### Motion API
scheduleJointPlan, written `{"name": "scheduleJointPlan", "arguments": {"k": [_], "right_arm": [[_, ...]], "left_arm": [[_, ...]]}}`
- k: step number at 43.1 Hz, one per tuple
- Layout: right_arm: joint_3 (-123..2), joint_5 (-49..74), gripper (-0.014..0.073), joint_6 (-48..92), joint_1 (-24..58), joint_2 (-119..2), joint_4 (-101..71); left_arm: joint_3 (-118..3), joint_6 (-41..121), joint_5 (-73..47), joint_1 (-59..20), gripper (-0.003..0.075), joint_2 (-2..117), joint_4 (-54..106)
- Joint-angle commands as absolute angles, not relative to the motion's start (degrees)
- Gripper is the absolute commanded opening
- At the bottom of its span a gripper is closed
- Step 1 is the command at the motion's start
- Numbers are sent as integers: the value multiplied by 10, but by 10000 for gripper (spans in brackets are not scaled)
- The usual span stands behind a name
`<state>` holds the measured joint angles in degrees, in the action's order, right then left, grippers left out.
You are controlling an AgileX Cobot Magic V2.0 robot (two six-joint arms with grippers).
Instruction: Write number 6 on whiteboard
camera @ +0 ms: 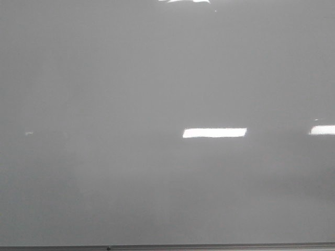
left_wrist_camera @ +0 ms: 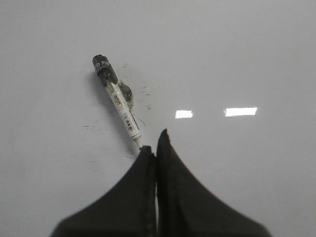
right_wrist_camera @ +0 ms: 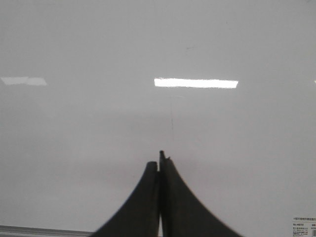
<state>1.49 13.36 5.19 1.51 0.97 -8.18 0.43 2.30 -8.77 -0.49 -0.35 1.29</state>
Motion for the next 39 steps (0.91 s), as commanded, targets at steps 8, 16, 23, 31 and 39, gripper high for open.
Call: {"name": "scheduleJointPlan", "arguments": {"k": [8,16,23,31,39], "right_arm": [[7,92,-68,57,14,17,-83],[7,89,-68,57,14,17,-83],[7,67,-68,57,14,17,-83],[7,54,-68,57,15,17,-83],[-19,43,-68,57,15,17,-84]], "left_arm": [[6,18,-44,-7,-20,-11,13],[6,18,-44,-7,-20,-11,13],[6,18,-44,-7,-20,-11,13],[6,18,-33,-7,-20,-11,11],[-17,18,50,-7,-20,-11,7]]}}
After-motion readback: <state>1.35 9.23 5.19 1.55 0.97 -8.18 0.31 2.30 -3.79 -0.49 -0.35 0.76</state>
